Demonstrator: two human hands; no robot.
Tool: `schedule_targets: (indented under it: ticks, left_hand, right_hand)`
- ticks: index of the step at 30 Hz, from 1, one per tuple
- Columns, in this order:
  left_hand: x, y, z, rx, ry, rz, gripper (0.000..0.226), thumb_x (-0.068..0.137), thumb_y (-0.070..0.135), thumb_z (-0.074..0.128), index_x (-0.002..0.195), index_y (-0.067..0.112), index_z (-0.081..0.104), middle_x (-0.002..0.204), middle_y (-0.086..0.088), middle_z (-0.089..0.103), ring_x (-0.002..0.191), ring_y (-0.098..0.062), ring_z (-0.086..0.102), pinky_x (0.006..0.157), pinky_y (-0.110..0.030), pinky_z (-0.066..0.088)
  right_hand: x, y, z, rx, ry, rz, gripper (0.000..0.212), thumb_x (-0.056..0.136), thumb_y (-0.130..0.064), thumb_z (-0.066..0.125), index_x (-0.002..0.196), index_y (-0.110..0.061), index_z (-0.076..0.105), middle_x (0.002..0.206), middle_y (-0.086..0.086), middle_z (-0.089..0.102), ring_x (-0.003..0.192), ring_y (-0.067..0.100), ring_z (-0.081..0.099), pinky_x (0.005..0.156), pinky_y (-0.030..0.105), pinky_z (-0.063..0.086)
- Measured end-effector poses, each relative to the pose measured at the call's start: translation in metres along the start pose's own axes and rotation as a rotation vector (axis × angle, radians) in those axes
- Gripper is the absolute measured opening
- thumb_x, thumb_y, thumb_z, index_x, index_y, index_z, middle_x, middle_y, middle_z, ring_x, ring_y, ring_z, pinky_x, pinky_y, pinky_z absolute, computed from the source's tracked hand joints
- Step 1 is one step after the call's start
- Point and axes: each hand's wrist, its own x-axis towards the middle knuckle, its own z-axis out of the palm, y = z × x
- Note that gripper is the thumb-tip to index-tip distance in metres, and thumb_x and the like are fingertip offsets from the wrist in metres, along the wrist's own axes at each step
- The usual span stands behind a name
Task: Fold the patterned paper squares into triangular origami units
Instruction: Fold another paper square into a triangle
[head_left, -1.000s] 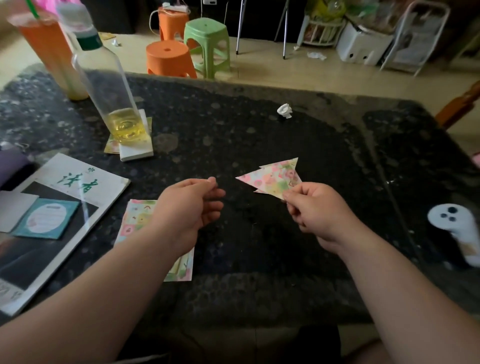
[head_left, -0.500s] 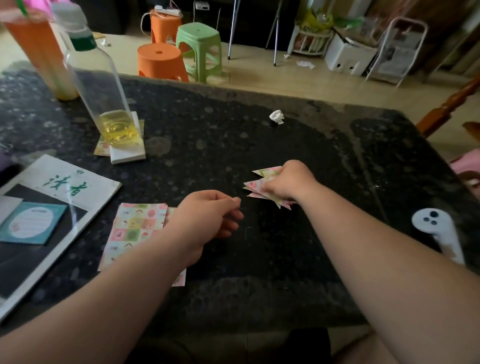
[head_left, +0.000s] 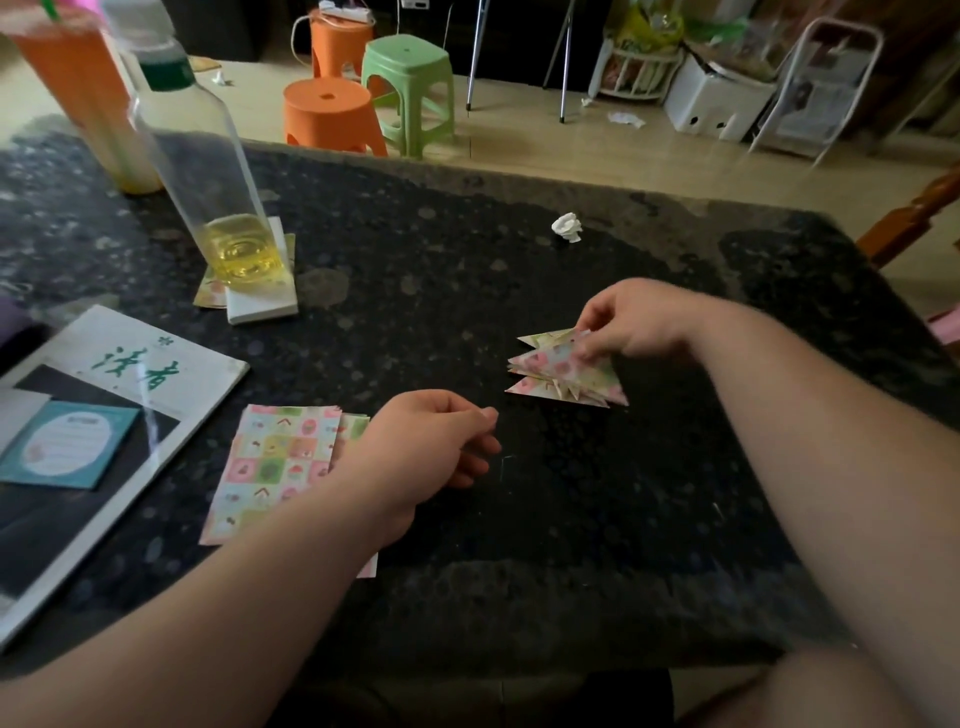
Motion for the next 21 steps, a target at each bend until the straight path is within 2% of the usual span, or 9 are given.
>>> schedule_targets:
  ticks: [5,7,10,12,14,15,17,18,21]
  left_hand:
    - [-0.003,0.0,0.006,0.041,0.011,-0.001,0.017,0.097,0.025,0.067,0.087,0.011,0.071,0.083,-0.005,0.078,0.074,-0.018,0.068,0.071,-0.032,0.056]
    - [-0.002,-0.001,0.01,0.07,0.024,0.007,0.018,0.097,0.026,0.068,0.085,0.013,0.071,0.08,-0.003,0.077,0.073,-0.018,0.069,0.072,-0.032,0.057]
    - [-0.002,-0.003,0.012,0.266,0.076,0.052,0.013,0.094,0.033,0.07,0.084,0.025,0.073,0.075,0.008,0.075,0.074,-0.011,0.071,0.074,-0.032,0.06]
    - [-0.003,-0.002,0.014,0.456,0.151,0.123,0.009,0.091,0.038,0.072,0.084,0.032,0.072,0.074,0.013,0.073,0.074,-0.005,0.068,0.071,-0.029,0.057]
    - [0.001,0.006,0.02,0.599,0.211,0.214,0.008,0.091,0.041,0.072,0.09,0.034,0.069,0.082,0.014,0.07,0.079,-0.002,0.064,0.068,-0.023,0.05]
    - [0.008,0.013,0.025,0.713,0.228,0.299,0.012,0.091,0.044,0.071,0.097,0.034,0.068,0.09,0.015,0.067,0.086,-0.003,0.062,0.073,-0.021,0.049]
    - [0.039,0.031,0.036,0.975,0.219,0.5,0.041,0.089,0.053,0.069,0.12,0.029,0.062,0.113,0.01,0.061,0.111,-0.013,0.056,0.093,-0.028,0.047]
    - [0.056,0.042,0.042,1.078,0.191,0.54,0.061,0.085,0.061,0.068,0.134,0.026,0.056,0.128,0.004,0.056,0.124,-0.018,0.049,0.104,-0.033,0.044]
    - [0.101,0.064,0.061,1.269,0.02,0.406,0.112,0.072,0.074,0.073,0.158,0.021,0.026,0.16,-0.001,0.032,0.148,-0.027,0.028,0.119,-0.046,0.029]
  right_hand:
    - [0.031,-0.013,-0.012,-0.277,-0.128,-0.1,0.017,0.088,-0.024,0.08,0.098,-0.034,0.071,0.107,-0.007,0.07,0.1,0.012,0.066,0.085,0.033,0.054]
    - [0.045,-0.018,-0.007,-0.326,-0.104,-0.122,0.041,0.081,-0.028,0.086,0.116,-0.033,0.065,0.123,-0.009,0.064,0.111,0.015,0.063,0.092,0.036,0.055]
    - [0.056,-0.015,-0.004,-0.35,-0.101,-0.124,0.092,0.068,-0.035,0.095,0.146,-0.035,0.046,0.136,-0.009,0.053,0.122,0.021,0.057,0.098,0.041,0.054]
    - [0.057,-0.01,-0.002,-0.365,-0.148,-0.119,0.102,0.065,-0.035,0.097,0.15,-0.035,0.041,0.13,-0.009,0.055,0.119,0.02,0.057,0.099,0.042,0.053]
    - [0.056,-0.003,0.0,-0.392,-0.165,-0.093,0.096,0.064,-0.036,0.097,0.146,-0.031,0.045,0.113,-0.012,0.055,0.11,0.017,0.058,0.096,0.039,0.054]
    - [0.053,0.001,0.002,-0.392,-0.162,-0.082,0.088,0.064,-0.037,0.096,0.139,-0.031,0.05,0.109,-0.013,0.054,0.105,0.015,0.058,0.093,0.038,0.054]
    - [0.048,0.008,0.004,-0.39,-0.156,-0.061,0.066,0.064,-0.042,0.096,0.118,-0.03,0.059,0.111,-0.008,0.058,0.099,0.014,0.059,0.089,0.038,0.055]
    - [0.044,0.012,0.005,-0.383,-0.16,-0.042,0.059,0.064,-0.045,0.095,0.11,-0.029,0.062,0.111,-0.006,0.061,0.097,0.015,0.06,0.087,0.038,0.055]
    - [0.03,0.021,0.013,-0.336,-0.133,-0.01,0.055,0.064,-0.05,0.093,0.105,-0.03,0.063,0.103,-0.004,0.066,0.092,0.016,0.064,0.086,0.04,0.058]
